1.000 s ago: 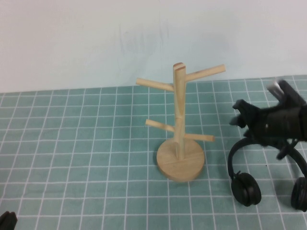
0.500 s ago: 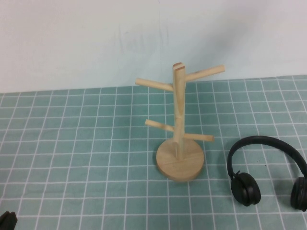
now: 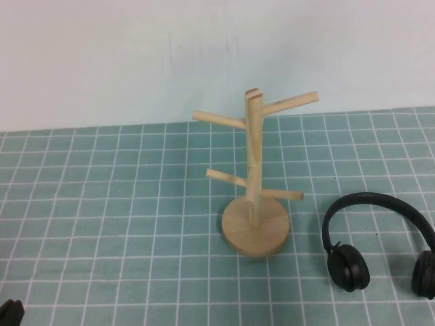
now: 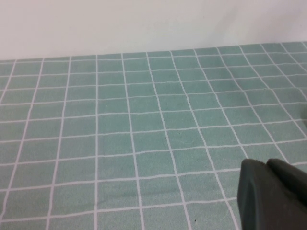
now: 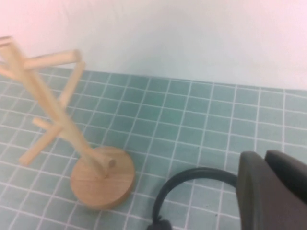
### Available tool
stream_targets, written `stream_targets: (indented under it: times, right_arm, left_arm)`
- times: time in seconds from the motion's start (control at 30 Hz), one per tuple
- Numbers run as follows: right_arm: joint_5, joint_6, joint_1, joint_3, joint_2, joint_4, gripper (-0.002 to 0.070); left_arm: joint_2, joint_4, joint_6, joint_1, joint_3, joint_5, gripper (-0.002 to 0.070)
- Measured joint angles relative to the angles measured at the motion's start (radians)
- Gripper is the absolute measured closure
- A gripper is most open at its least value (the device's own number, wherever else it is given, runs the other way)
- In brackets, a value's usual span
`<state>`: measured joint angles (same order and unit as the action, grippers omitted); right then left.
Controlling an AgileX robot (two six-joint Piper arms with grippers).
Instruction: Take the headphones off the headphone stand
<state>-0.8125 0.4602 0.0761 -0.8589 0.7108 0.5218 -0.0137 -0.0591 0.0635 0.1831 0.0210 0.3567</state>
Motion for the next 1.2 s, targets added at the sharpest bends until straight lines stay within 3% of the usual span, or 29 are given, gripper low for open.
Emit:
stream_targets:
  times: [0.37,0.9,0.97,1.13,1.2]
  right_arm:
    - [-0.018,-0.028,-0.012,0.063,-0.177,-0.002,0.0682]
    - [0.027,-0.012,-0.059,0.069,-0.230,-0.223,0.0682]
    - [0.049,-0.093,-0.059,0.077,-0.285,-0.306,0.0682]
    - [0.114,-0.544,-0.052,0.220,-0.416,-0.590,0.0682]
    - [0.152,-0.634,-0.045,0.308,-0.472,-0.642,0.0682]
  left_arm:
    - [0.000,0.000,0.000,0.000,0.000,0.000,0.0680]
    - [0.000,0.000,0.000,0.000,0.000,0.000,0.0680]
    - [0.000,0.000,0.000,0.000,0.000,0.000,0.0680]
    - [0.000,0.000,0.000,0.000,0.000,0.000,0.0680]
    - [0.000,0.000,0.000,0.000,0.000,0.000,0.0680]
